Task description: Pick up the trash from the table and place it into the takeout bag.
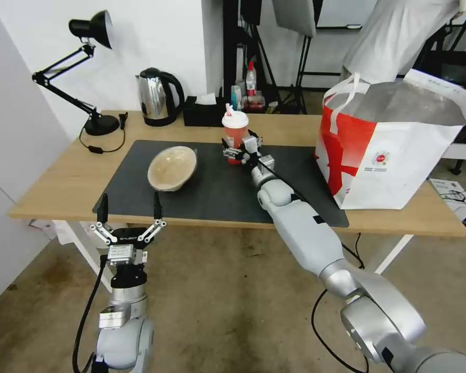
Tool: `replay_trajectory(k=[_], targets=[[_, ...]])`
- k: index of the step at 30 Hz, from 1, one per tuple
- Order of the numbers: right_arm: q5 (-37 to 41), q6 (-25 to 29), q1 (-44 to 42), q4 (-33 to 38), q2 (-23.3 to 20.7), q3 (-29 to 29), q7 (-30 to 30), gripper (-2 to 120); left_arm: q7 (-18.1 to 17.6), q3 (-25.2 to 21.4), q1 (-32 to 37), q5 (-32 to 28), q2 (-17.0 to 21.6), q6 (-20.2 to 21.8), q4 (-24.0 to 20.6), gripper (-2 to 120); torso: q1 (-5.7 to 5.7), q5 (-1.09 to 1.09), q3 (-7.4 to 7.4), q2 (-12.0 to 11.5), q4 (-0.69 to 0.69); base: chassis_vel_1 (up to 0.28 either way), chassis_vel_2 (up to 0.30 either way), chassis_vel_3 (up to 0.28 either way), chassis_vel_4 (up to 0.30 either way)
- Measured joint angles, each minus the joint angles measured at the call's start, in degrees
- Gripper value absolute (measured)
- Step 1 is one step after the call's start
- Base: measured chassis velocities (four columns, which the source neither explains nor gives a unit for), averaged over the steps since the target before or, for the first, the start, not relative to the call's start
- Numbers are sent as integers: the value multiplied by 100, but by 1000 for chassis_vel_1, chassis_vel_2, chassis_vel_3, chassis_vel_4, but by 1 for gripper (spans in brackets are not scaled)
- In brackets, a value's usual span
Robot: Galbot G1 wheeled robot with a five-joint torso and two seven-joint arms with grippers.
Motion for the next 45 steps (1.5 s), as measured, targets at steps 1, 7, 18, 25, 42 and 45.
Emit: replay_trajectory(k=[1, 7, 18, 25, 42, 45], targets=[[-3, 2, 12, -23, 11, 0, -4, 100, 0, 0, -3, 0, 0, -2, 8, 100, 0, 0, 0, 0, 0, 0, 0, 0, 0], [-19, 13, 46, -100, 35, 5, -23, 100, 0, 1, -19, 0, 1, -13, 32, 100, 0, 0, 0, 0, 0, 0, 0, 0, 0], [-41, 24, 116, -231, 88, 7, -59, 100, 0, 2, -49, -4, 2, -19, 49, 100, 0, 0, 0, -2, 0, 0, 0, 0, 0], [-63, 29, 150, -279, 107, 7, -68, 100, 0, -3, -45, -8, 3, -26, 50, 100, 0, 0, 0, -2, 0, 0, 0, 0, 0], [-168, 73, 74, -290, 113, 31, -78, 53, -2, -35, -7, -12, 3, -107, 38, 100, 0, 0, 0, -1, 0, 0, 0, 0, 0], [-196, 77, 51, -272, 120, 86, -83, 45, -2, -39, -9, -11, 3, -108, 34, 100, 0, 0, 0, -1, 0, 0, 0, 0, 0]])
